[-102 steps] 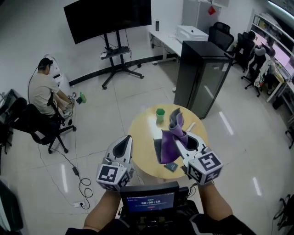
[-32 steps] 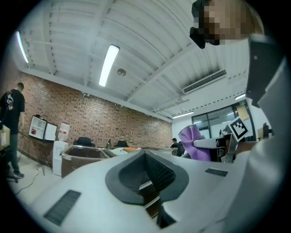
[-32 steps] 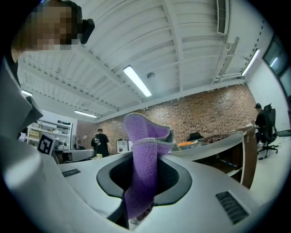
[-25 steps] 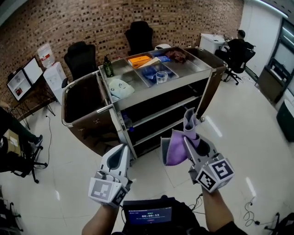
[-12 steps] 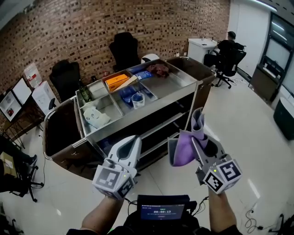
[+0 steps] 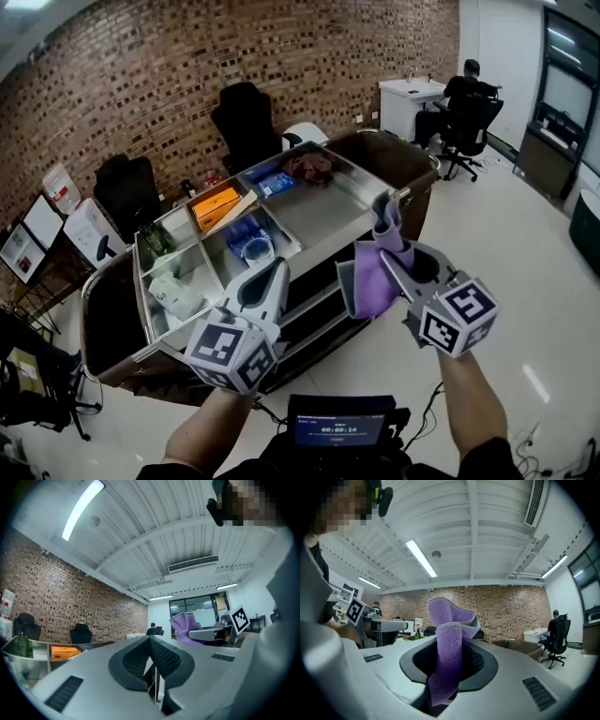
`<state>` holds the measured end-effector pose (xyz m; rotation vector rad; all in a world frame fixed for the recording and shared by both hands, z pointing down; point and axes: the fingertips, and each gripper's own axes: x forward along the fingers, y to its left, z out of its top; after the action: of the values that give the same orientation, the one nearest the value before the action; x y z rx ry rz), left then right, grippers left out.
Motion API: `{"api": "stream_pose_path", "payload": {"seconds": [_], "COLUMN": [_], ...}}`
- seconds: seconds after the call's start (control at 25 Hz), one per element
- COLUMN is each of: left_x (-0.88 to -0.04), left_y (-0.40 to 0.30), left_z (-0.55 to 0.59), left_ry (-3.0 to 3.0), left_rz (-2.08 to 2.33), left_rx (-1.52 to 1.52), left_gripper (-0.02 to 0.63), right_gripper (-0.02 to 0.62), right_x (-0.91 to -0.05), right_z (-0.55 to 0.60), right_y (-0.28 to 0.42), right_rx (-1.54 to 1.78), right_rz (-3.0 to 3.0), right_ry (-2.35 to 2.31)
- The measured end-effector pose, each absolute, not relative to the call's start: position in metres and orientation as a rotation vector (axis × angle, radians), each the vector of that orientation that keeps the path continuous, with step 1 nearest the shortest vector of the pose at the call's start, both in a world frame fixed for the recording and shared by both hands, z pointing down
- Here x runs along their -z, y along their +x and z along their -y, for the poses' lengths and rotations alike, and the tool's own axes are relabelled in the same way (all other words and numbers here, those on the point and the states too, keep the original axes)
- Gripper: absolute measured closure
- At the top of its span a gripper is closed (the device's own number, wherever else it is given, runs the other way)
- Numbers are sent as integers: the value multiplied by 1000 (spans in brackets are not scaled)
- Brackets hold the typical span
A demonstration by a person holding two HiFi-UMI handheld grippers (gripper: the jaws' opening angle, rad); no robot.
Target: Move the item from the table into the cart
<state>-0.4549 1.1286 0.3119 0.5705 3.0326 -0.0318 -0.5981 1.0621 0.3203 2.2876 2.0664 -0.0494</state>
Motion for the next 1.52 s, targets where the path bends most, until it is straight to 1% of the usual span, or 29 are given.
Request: {"api": "stream_pose_path", "payload": {"seconds": [0.08,0.2,0.28,0.44,0.64,0.8,0.88,1.0,1.2,1.32,1.52], "left_x": [-287,-238,-219,-212,-190,-179,-170,-167,-179,-192,-169], "left_y": [-511,-579,-606,-662,-750,-791,-804,-806,-781,-775,-738], "left_z": [-1157,-1205,-1243,-1307,-1344,-1358,-1364,-1377,-1405,-1425,-1463], "left_ry": [547,554,602,718,930,1101,1174,1266,1435,1517,1570], "left_rz": [-3042,-3030,-3011,-3006,-2956,-2903,-2882,-2863,-2864,-2874,-2914], "left_rx": [102,167,171,102,144,135,155,135,88,77,-1], "left_gripper": [617,617,617,617,617,617,617,617,617,617,617], "right_gripper": [518,518,518,518,518,518,518,518,518,518,518], "right_x": [-301,-258,-232,-207,-179,-165,-152,-139,-141,-155,-143], "right_z": [-1100,-1156,-1195,-1264,-1316,-1348,-1364,-1394,-1438,-1462,-1508], "right_y": [-658,-737,-769,-832,-930,-976,-986,-982,-949,-944,-898], "right_rx": [93,28,-20,-74,-89,-147,-184,-235,-371,-441,-613], "right_rz": [-2021,-1979,-1945,-1861,-1691,-1541,-1459,-1357,-1251,-1211,-1147], "right_ry": [2337,2327,2332,2384,2485,2563,2582,2612,2605,2619,2686]}}
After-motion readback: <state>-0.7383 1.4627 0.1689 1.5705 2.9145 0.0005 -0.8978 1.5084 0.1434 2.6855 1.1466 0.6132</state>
